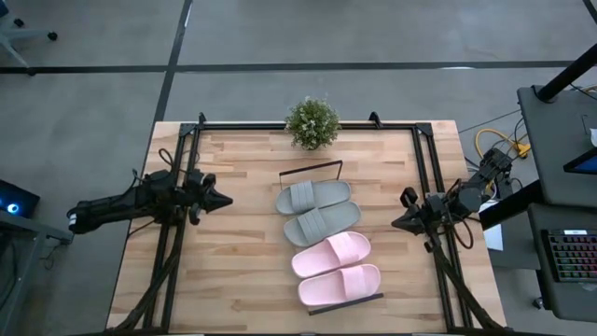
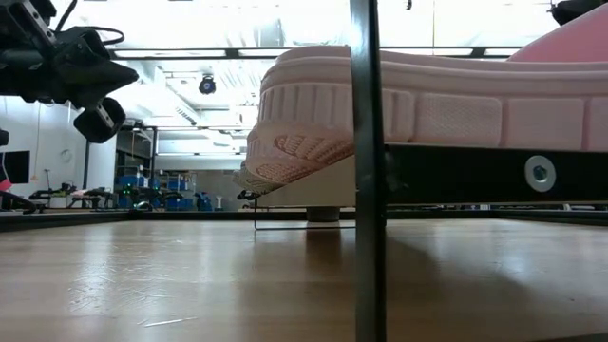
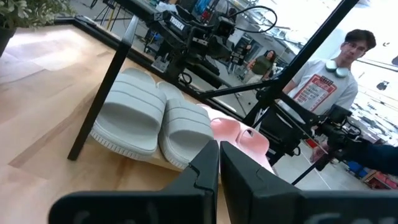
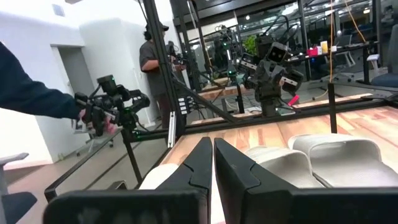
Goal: Pick and place slides into the shelf
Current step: Return to Home Position
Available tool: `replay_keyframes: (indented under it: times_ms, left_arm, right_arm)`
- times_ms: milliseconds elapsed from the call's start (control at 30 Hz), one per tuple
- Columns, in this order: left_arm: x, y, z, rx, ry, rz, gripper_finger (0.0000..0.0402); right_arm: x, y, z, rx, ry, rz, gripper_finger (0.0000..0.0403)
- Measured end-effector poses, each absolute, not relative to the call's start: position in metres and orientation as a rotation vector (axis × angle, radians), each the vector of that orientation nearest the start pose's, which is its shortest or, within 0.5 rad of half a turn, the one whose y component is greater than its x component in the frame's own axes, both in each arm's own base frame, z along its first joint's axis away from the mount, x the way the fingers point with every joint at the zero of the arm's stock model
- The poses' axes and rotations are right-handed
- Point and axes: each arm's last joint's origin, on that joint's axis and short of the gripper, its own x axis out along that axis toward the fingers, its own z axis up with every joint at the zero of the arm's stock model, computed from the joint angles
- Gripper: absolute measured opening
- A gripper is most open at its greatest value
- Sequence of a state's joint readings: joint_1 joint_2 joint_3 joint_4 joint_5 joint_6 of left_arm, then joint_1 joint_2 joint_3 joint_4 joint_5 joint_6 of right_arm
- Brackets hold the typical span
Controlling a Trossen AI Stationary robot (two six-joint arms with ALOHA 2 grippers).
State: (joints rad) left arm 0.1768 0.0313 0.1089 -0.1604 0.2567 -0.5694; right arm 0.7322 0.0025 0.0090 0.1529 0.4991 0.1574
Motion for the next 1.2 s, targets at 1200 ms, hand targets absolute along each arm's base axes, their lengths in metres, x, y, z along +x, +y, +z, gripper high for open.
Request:
replay_keyframes:
  times_ms: [1200]
  left_arm:
    - [0.0939, 0.0093, 0.1792, -0.596, 0.144, -0.042, 0.0000]
  right_arm:
    - [0.0781, 0.0516, 0.1806, 0.248, -0.112, 0.243, 0.0009]
